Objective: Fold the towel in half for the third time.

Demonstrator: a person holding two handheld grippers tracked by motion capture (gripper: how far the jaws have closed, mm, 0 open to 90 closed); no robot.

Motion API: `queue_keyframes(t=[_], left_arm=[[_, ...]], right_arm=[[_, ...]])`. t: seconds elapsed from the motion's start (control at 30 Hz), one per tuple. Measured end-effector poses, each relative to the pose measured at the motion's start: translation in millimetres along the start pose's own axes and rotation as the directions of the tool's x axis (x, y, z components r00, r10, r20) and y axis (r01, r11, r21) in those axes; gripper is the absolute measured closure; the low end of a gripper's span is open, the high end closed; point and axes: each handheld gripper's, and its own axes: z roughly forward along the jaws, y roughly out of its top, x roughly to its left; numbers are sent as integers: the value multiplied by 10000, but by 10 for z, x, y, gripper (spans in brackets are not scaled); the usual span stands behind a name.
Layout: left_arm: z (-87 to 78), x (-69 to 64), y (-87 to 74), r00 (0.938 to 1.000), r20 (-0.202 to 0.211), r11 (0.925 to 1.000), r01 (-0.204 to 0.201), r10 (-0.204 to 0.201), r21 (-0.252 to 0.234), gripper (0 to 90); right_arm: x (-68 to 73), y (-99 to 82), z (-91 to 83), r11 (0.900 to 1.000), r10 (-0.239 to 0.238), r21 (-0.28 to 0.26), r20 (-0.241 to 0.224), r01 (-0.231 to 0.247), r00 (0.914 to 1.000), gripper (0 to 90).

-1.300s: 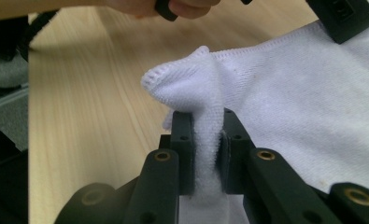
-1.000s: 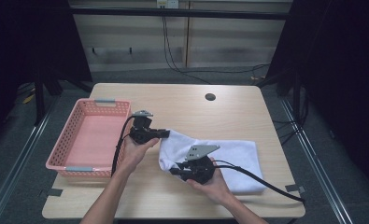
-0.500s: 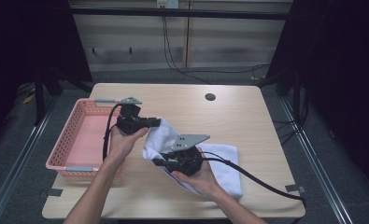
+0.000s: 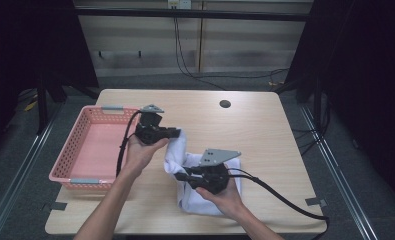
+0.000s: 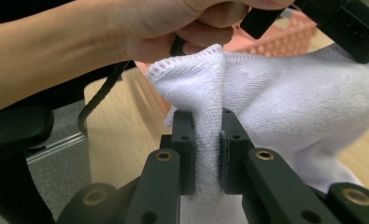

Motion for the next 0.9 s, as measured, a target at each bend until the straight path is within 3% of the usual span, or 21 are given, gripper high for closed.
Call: queue_keyframes(t=[0.13, 0.27, 0.33, 0.43, 0.6, 0.67, 0.77, 0.8, 0.9], left_arm=[[235, -238, 61, 9982, 521, 9992, -297, 283, 251, 840], [403, -428, 120, 9958, 709, 9974, -605, 577, 382, 837], [456, -461, 125, 9956, 735, 9971, -620, 586, 452, 837], [714, -557, 78, 9941, 971, 9959, -546, 474, 722, 836], [1004, -669, -38, 9930, 1118, 9924, -508, 383, 1120, 833], [1145, -713, -93, 9933, 1103, 9893, -503, 353, 1372, 821], [1234, -736, -132, 9912, 1299, 9895, -440, 260, 1378, 775], [1273, -752, -152, 9886, 1481, 9911, -456, 268, 1254, 714], [1214, -766, -129, 9900, 1358, 9957, -497, 387, 787, 586]], right_arm=[[-24, -163, -299, 9996, 201, -226, 322, -194, 9993, 800], [-17, -262, -531, 9993, 252, -303, 558, -235, 9981, 797], [-43, -350, -629, 9988, 374, -359, 746, -348, 9965, 794], [-118, -534, -743, 9960, 835, -378, 886, -804, 9926, 790], [-163, -728, -869, 9944, 1037, 77, 1140, -1052, 9881, 770], [-180, -843, -963, 9920, 1138, 380, 1418, -1203, 9833, 695], [-190, -931, -1014, 9897, 1179, 635, 1420, -1279, 9828, 639], [-191, -997, -1063, 9861, 1237, 898, 1655, -1399, 9784, 529], [-197, -1033, -1129, 9832, 1348, 983, 1788, -1540, 9746, 398]])
